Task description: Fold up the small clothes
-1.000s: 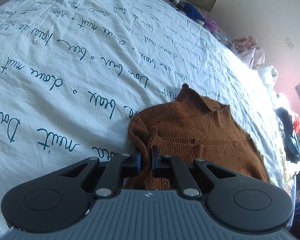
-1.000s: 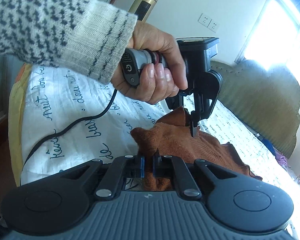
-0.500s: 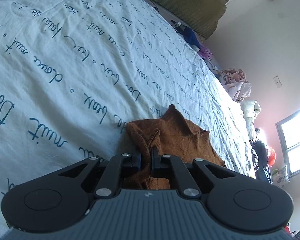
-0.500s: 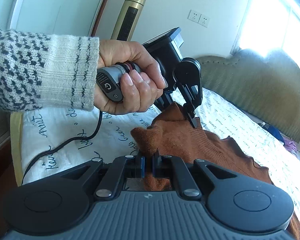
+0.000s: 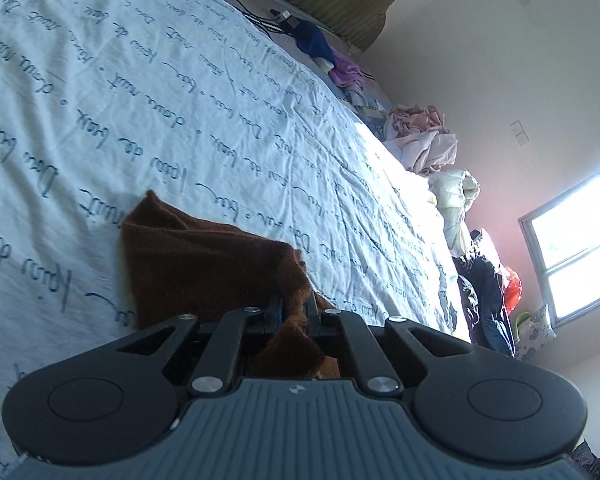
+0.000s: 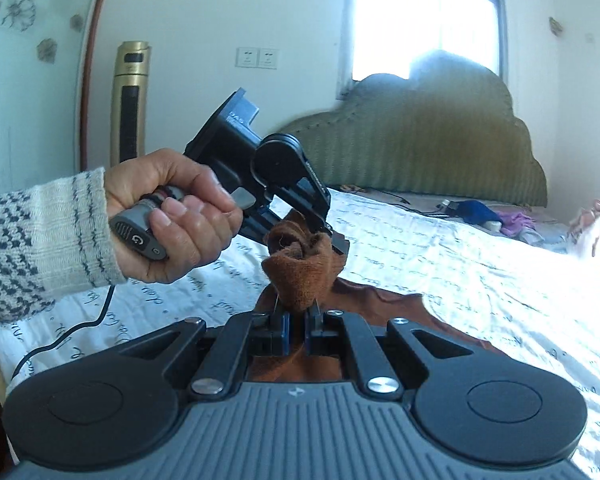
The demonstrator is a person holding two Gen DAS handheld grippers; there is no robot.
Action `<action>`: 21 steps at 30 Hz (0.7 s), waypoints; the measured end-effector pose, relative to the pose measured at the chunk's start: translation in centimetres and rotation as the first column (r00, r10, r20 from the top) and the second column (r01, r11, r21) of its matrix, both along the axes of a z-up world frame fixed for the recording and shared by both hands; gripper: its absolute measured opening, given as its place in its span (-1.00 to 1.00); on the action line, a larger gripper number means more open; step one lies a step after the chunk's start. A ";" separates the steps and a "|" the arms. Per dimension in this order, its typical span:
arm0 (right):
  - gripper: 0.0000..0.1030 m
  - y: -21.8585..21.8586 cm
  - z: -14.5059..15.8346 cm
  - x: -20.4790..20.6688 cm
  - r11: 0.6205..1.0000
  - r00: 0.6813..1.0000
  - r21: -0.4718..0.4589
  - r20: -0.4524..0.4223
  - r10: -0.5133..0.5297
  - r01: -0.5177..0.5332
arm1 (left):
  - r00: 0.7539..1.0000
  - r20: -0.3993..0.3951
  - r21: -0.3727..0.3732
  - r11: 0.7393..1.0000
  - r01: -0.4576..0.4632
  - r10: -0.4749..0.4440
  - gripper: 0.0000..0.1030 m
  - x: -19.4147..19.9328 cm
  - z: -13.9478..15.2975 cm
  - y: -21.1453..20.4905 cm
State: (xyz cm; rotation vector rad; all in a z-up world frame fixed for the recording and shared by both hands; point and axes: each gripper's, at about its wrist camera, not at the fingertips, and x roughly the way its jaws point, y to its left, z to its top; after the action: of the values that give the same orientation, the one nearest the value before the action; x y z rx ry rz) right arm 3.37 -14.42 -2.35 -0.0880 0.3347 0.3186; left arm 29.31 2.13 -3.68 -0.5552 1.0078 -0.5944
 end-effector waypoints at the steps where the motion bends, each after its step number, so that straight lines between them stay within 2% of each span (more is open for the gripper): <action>1: -0.88 -1.1 -0.1 -0.1 1.000 1.000 0.012 -0.003 -0.018 0.018 | 1.000 0.000 0.002 1.000 0.015 -0.015 -0.83 0.0 0.0 -1.4; 7: -0.88 -7.6 -1.5 -0.9 0.987 0.992 0.103 -0.046 -0.116 0.120 | 0.994 -0.009 0.049 0.993 0.110 -0.110 -0.84 -0.2 -0.4 -10.0; 13: -0.88 -13.9 -4.4 -1.5 0.946 0.968 0.234 -0.168 -0.187 0.224 | 0.977 -0.020 0.169 0.962 0.215 -0.214 -0.96 -1.1 -1.6 -17.9; 16: -0.88 -15.2 -6.2 -1.8 0.930 0.954 0.268 -0.228 -0.193 0.253 | 0.969 -0.022 0.219 0.944 0.246 -0.248 -0.96 -1.7 -2.6 -20.2; 21: -0.88 -15.4 -7.3 -2.9 0.918 0.951 0.295 -0.240 -0.196 0.264 | 0.960 -0.027 0.260 0.926 0.275 -0.278 -0.96 -2.3 -3.5 -21.9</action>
State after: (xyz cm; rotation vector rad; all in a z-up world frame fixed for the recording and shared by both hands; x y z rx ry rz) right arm 0.47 -29.77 -9.67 0.3107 0.4900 0.1432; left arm 26.97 -19.74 -7.21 -0.1757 1.1445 -0.6994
